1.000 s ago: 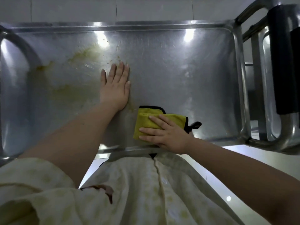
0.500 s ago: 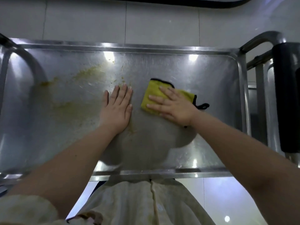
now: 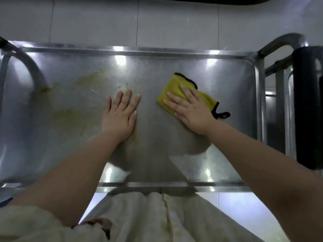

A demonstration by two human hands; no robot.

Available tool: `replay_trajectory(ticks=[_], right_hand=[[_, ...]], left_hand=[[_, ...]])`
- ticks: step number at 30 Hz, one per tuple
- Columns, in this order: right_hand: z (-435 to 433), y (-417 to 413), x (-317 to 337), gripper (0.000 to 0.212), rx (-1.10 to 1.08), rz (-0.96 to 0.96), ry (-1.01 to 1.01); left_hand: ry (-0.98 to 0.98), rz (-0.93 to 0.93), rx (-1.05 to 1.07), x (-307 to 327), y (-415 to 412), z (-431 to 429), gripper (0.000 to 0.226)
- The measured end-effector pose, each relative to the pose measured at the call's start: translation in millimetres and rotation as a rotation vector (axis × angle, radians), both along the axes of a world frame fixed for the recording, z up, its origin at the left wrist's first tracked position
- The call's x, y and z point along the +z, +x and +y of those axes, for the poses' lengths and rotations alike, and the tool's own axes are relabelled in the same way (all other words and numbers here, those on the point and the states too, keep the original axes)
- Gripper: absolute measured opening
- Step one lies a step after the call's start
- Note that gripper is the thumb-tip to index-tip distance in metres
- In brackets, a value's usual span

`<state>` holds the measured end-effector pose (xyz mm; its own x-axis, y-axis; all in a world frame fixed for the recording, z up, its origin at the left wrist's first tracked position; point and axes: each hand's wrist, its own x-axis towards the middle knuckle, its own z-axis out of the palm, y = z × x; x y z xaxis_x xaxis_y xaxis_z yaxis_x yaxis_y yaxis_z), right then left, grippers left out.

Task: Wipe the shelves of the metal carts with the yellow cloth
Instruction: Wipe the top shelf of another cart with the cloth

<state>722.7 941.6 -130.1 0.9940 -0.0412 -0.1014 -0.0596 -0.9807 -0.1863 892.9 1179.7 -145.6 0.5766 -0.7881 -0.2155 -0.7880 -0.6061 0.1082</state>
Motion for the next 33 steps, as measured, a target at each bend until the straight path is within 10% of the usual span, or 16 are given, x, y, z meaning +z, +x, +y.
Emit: replay_trajectory(ticks=[8, 24, 33], right_hand=[[104.7, -174.4, 3.4, 0.055, 0.264, 0.048, 0.092], [40.1, -130.3, -5.0, 0.052, 0.588, 0.046, 0.116], [-127.3, 26.6, -0.4, 0.051, 0.003, -0.001, 0.026]], left_hand=[[0.012, -0.004, 0.011, 2.8, -4.1, 0.3, 0.058], [0.001, 0.045, -0.004, 3.0, -54.9, -79.9, 0.057], [-0.068, 0.015, -0.014, -7.6, -53.5, -79.4, 0.059]])
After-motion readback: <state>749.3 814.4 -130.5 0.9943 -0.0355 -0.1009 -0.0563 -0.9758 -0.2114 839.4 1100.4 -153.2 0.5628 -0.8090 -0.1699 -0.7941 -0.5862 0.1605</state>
